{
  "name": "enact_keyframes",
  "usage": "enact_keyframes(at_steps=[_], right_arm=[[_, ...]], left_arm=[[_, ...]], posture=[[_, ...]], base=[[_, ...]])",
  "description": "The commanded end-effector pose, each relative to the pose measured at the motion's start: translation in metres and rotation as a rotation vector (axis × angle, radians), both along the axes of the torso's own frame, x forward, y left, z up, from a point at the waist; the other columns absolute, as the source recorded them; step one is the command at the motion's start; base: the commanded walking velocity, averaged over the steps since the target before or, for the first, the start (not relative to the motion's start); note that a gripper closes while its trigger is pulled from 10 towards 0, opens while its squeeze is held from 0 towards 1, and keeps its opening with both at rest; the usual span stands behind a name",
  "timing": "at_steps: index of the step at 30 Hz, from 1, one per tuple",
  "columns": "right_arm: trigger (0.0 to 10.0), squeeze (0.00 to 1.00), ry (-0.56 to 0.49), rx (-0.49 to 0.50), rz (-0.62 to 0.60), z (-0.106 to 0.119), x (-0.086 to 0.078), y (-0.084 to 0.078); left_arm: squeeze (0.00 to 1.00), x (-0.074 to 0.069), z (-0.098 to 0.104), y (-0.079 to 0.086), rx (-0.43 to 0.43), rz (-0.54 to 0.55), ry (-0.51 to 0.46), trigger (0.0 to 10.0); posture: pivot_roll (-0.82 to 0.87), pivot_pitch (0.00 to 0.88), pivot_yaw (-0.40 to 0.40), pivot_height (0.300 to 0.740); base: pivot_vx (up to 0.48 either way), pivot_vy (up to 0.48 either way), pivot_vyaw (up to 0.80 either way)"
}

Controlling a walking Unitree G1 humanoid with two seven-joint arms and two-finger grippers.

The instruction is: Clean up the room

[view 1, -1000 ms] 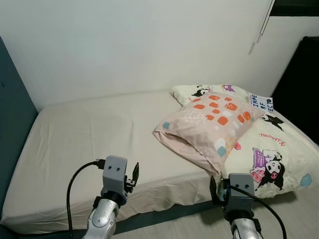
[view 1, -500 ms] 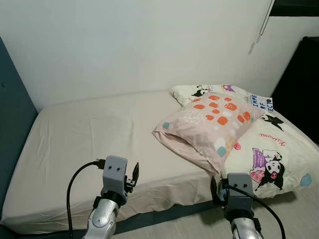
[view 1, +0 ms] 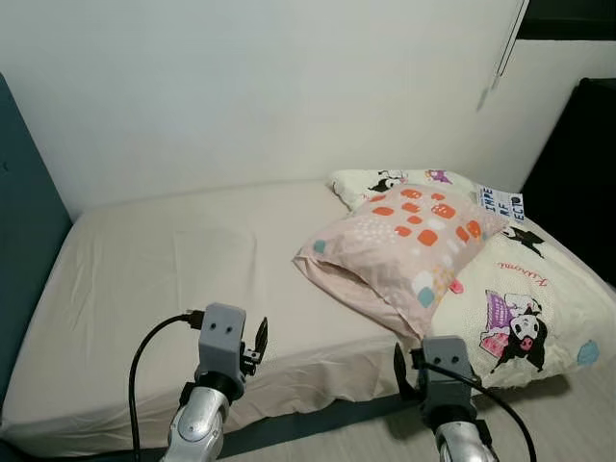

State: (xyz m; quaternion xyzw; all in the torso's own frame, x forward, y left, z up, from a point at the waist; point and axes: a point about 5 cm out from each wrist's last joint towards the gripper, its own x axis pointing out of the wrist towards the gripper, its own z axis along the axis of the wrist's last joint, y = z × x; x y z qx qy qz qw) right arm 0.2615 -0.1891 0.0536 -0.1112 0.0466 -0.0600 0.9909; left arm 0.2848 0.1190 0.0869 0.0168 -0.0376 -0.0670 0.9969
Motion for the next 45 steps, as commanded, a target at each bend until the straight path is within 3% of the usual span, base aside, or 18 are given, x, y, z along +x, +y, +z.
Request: enact_keyframes(at_steps=[1,6,13,29,35,38,45], right_arm=[[10.0,0.0,0.031,0.001,-0.017,-0.006,-0.002,-0.002],[10.0,0.0,0.048,-0.009,-0.014,-0.009,-0.002,-0.003],[10.0,0.0,0.045,0.017,-0.052,-0.01,-0.004,-0.012],[10.0,0.0,0.041,0.06,0.022,-0.007,0.006,0.005],[10.0,0.0,0.038,0.05,0.025,-0.006,0.007,0.006],[10.0,0.0,0.054,0.092,0.016,-0.008,0.008,0.009],[10.0,0.0,0.091,0.059,0.027,-0.014,0.008,0.009]], left_arm=[[0.0,0.0,-0.003,0.003,0.016,0.006,0.009,10.0],[0.0,0.006,-0.004,0.007,0.049,-0.009,0.019,10.0],[0.0,0.003,-0.005,-0.002,0.034,-0.04,0.027,10.0],[0.0,-0.011,-0.02,-0.002,0.015,-0.017,0.074,10.0],[0.0,-0.01,-0.02,-0.001,0.012,-0.014,0.075,10.0],[0.0,-0.01,-0.022,0.001,0.016,-0.012,0.086,10.0],[0.0,-0.007,-0.028,0.001,0.035,-0.01,0.126,10.0]], posture=[[-0.03,0.07,-0.02,0.74],[-0.05,0.088,-0.001,0.74],[-0.05,0.083,0.005,0.74],[-0.07,0.067,0.012,0.74],[-0.07,0.072,0.009,0.74],[-0.07,0.073,0.005,0.74],[-0.06,0.057,-0.002,0.74]], base=[[0.0,0.0,0.0],[0.0,0.0,0.0],[0.0,0.0,0.0],[0.0,0.0,0.0],[0.0,0.0,0.0],[0.0,0.0,0.0],[0.0,0.0,0.0]])
